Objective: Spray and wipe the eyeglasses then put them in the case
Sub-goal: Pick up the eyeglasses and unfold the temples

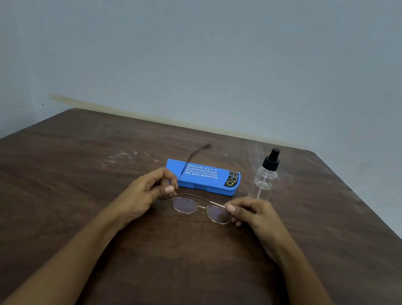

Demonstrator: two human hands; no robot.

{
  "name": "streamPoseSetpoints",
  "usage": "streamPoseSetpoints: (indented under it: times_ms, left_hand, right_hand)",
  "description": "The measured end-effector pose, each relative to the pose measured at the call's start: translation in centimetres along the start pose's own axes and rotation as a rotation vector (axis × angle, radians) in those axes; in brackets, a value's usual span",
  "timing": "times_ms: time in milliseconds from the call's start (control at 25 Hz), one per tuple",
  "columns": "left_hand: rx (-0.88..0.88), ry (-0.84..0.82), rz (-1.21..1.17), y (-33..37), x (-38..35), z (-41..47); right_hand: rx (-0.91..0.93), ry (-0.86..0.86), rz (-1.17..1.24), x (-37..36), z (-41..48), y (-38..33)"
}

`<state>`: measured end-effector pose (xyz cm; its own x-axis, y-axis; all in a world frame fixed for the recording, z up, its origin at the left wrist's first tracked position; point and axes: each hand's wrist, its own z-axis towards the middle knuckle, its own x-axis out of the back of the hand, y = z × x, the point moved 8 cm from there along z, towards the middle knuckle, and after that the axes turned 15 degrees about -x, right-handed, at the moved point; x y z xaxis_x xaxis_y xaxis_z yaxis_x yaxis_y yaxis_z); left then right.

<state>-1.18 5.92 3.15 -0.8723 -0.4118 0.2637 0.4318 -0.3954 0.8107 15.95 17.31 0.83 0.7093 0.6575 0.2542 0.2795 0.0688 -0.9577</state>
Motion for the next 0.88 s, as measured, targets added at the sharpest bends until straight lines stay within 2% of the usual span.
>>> streamPoseSetpoints:
  times_ms: [240, 480, 680, 880]
  left_hand:
    - [-0.041, -0.041, 0.148, 0.0, 0.6, -0.1]
    - [-0.071, -0.011, 0.183, 0.1, 1.1, 0.0]
    - [-0.08, -0.012, 0.237, 0.4, 0.9, -0.1]
    - [-0.125, 0.007, 0.294, 0.8, 0.8, -0.1]
  right_hand:
    - [0.048, 0.076, -0.053, 0.2, 0.0, -0.4]
    - [0.205, 0.242, -0.295, 0.3, -0.5, -1.8]
    - [0.408, 0.425, -0.576, 0.2, -1.3, -2.9]
    - [0.409, 0.478, -0.724, -0.5, -1.9, -3.1]
